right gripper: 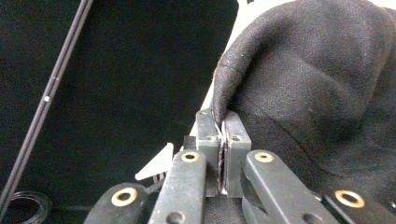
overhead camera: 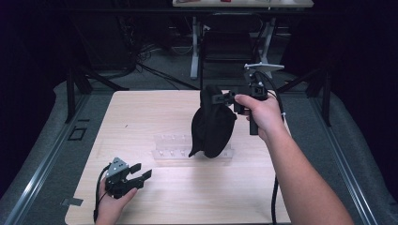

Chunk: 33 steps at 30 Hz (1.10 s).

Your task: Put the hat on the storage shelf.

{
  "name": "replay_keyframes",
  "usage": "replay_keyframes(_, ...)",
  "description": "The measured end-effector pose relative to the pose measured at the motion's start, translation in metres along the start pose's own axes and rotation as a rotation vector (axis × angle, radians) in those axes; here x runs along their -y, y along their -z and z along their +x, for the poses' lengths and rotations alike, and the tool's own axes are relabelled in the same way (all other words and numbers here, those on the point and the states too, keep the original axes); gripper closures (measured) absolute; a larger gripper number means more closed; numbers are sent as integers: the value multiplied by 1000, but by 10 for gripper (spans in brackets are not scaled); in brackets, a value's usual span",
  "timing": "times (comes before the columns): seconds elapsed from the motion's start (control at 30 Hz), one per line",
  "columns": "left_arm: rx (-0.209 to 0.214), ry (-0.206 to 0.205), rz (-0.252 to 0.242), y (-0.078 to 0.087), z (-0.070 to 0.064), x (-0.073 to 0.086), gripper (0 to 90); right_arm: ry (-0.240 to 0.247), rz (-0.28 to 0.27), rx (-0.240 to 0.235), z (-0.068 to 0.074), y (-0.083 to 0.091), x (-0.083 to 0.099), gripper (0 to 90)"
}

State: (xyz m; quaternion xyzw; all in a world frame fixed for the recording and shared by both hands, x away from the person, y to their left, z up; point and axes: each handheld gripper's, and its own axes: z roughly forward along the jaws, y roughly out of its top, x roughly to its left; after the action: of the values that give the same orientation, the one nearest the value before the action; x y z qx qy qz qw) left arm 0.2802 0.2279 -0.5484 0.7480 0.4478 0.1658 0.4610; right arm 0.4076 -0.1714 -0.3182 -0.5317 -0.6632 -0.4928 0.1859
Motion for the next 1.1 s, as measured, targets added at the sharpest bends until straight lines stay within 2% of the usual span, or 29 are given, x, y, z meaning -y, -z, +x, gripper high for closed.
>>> replay_keyframes(0.17, 17, -11, -12, -1, -7, -6, 464, 5, 4, -13, 1, -5, 1, 881)
replay_keyframes(0.33, 46, -42, -12, -4, -16, -18, 478, -2, -9, -28, 1, -9, 2, 881)
replay_keyframes(0.5, 57, -92, -29, -12, -29, -32, 491, 0, -11, -33, -1, -9, 2, 881)
replay_keyframes(0.6, 74, -97, -38, -18, -38, -39, 500, -3, -14, -37, -2, -9, 3, 881)
replay_keyframes(0.83, 102, -141, -56, -30, -58, -57, 504, -4, -20, -38, -3, -10, 4, 881)
replay_keyframes(0.93, 92, -164, -47, -35, -65, -63, 515, -2, -22, -40, -3, -11, 4, 880)
replay_keyframes(1.1, 113, -189, -44, -42, -77, -69, 527, 0, -20, -45, -3, -12, 4, 879)
